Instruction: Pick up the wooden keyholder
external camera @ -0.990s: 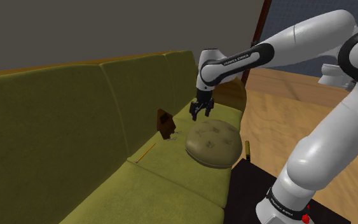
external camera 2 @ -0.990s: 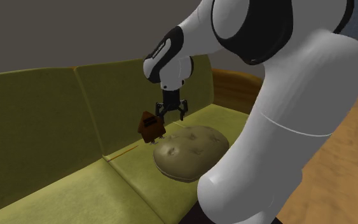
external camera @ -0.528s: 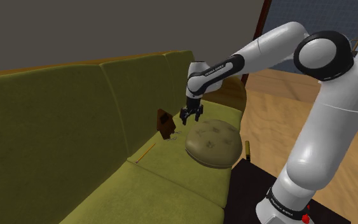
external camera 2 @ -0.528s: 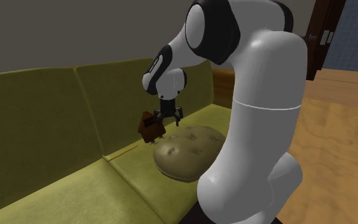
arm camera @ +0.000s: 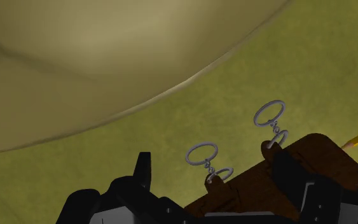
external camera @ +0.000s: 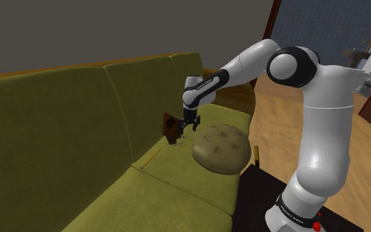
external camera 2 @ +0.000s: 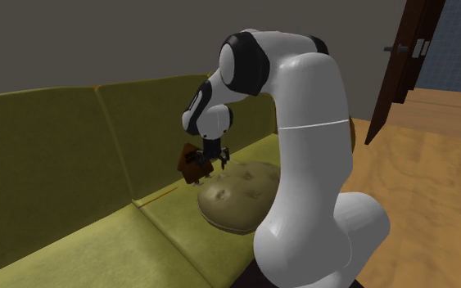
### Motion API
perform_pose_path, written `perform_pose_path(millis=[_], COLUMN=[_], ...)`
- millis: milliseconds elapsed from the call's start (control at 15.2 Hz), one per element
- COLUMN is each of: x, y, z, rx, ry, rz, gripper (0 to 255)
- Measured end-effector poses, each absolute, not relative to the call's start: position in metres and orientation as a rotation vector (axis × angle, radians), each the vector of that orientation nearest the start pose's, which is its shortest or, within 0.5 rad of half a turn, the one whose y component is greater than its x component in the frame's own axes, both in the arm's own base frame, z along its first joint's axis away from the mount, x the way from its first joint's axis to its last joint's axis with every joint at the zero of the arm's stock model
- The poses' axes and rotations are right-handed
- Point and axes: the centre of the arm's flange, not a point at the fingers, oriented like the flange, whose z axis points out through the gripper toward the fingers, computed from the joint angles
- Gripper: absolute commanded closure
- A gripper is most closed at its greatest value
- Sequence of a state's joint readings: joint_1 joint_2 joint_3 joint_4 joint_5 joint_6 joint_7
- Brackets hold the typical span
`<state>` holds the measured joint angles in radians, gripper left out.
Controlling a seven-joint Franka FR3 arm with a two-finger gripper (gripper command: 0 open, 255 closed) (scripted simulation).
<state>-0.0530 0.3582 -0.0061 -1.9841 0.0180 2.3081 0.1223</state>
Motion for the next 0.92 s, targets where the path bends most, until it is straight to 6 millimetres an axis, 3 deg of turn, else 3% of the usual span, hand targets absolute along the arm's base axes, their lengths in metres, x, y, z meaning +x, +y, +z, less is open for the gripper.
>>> perform_pose_path(millis=[462,528,924], x=[0.608,0.608,0.609], y=[-0.037,-0.037,-0.037], z=[0.243,0.241,0.240], rx=[-3.116,-3.116,-3.116], ry=[0.304,0.304,0.304], rz=[0.053,0.053,0.053], gripper=[0,255,255])
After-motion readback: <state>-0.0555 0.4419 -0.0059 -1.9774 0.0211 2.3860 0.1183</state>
